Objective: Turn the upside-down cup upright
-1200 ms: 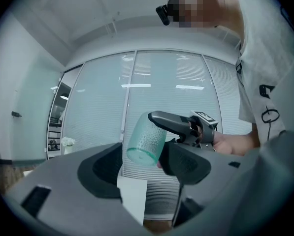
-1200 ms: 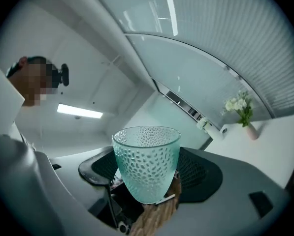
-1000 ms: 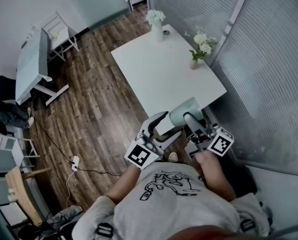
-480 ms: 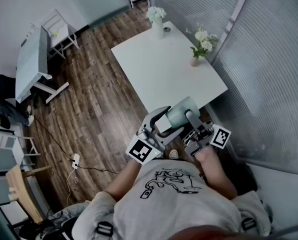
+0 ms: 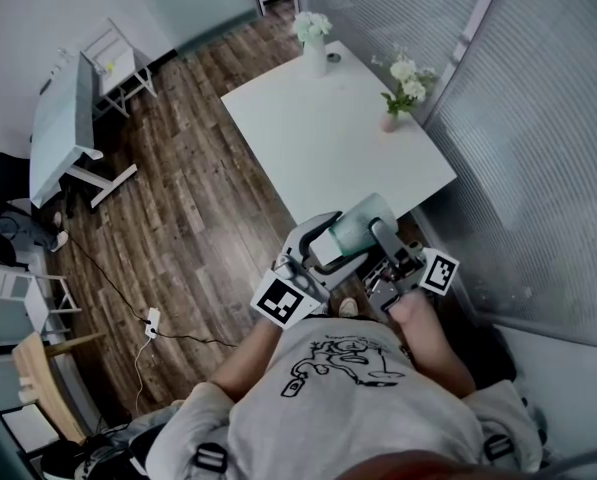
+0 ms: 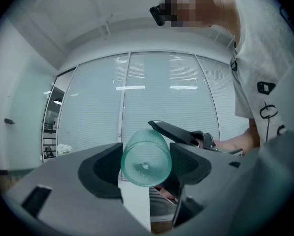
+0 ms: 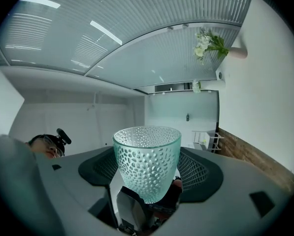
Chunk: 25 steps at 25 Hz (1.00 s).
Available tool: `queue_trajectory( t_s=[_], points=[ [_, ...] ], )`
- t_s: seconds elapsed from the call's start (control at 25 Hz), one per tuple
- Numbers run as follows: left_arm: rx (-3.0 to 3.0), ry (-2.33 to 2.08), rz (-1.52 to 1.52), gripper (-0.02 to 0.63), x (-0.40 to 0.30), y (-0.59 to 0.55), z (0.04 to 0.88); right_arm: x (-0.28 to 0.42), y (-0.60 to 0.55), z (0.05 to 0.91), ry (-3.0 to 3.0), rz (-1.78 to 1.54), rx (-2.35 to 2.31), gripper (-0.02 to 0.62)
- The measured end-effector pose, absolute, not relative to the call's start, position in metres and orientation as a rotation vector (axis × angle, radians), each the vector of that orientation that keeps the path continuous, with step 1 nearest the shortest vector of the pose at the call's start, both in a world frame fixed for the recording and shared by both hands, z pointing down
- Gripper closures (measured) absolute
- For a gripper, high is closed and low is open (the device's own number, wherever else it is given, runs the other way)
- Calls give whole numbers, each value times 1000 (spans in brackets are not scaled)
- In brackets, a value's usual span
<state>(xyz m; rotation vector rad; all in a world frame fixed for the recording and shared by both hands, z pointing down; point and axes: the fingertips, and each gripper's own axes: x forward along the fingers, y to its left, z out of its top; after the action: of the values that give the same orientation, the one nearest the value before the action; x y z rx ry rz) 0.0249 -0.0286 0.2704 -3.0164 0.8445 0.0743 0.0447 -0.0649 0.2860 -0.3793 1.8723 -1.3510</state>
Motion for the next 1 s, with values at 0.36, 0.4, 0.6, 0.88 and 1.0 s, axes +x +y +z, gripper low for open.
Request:
queue_trajectory(
  t_s=[0.36,0.4,0.6,0.88,1.0],
  points=[
    [-3032,860,131,310,21,-32,268,41,-66,282,1906,-1312,-398,225],
    [-3034,860,135,310,20,-32,268,40,-67,283,1918,-1308,-407,224],
    [-3047,855,141,310,18,-35,268,36,-66,284,1991,-1295,-442,224],
    [-3065,856,176,310,15,-36,267,37,-61,287,2075,-1286,-490,224],
    [-3069,878,195,310,11,-44,267,41,-62,289,2093,-1284,-507,224]
  ],
)
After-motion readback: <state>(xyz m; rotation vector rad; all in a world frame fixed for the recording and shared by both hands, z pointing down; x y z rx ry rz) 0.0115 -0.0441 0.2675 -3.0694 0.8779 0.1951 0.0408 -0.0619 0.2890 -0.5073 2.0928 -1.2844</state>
